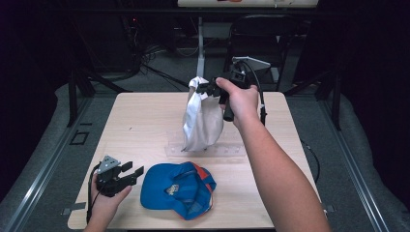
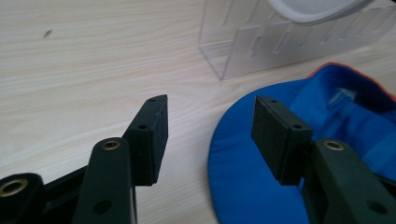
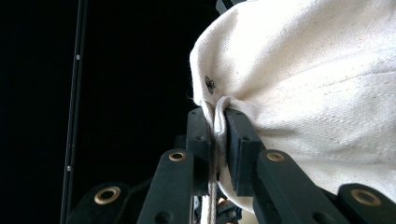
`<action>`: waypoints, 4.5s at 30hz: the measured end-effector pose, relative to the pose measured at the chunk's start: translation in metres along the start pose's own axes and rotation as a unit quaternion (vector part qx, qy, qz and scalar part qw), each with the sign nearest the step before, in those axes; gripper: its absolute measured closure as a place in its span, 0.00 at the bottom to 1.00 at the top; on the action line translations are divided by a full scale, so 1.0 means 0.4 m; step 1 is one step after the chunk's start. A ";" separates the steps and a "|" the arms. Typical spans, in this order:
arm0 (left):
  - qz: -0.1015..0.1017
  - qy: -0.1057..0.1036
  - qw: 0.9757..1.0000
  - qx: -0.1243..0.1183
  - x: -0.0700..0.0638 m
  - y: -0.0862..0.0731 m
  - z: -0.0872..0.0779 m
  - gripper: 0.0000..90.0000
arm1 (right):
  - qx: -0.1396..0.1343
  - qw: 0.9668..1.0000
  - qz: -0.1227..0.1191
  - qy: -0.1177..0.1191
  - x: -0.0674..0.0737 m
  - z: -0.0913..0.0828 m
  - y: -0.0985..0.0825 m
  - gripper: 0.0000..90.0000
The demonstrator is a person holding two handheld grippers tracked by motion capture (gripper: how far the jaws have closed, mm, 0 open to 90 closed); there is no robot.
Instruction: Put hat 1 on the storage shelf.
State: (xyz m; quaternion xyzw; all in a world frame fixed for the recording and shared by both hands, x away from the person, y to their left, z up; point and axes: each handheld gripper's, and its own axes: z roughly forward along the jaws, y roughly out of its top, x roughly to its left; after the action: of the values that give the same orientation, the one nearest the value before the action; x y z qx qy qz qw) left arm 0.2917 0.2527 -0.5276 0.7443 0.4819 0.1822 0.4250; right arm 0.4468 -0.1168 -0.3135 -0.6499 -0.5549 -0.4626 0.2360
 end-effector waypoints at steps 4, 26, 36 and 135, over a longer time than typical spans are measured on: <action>0.011 -0.012 1.000 -0.008 -0.027 0.019 0.009 0.52 | 0.000 1.000 0.003 0.002 -0.002 0.016 -0.002 0.90; 0.115 -0.032 0.993 -0.003 -0.232 0.154 0.157 0.60 | 0.008 1.000 -0.007 0.014 0.015 0.042 -0.016 0.89; 0.124 -0.033 0.992 -0.011 -0.248 0.168 0.186 0.57 | 0.012 1.000 -0.011 0.016 0.020 0.042 -0.023 0.89; 0.021 -0.044 0.999 -0.022 -0.072 0.051 0.079 0.66 | -0.007 0.987 -0.128 -0.098 -0.077 -0.080 -0.097 0.76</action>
State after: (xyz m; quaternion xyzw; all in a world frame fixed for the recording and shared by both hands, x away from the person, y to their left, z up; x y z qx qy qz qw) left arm 0.3112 0.2094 -0.5251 0.7523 0.4423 0.1685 0.4582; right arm 0.4008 -0.1481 -0.3336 -0.6172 -0.6512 -0.4266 0.1146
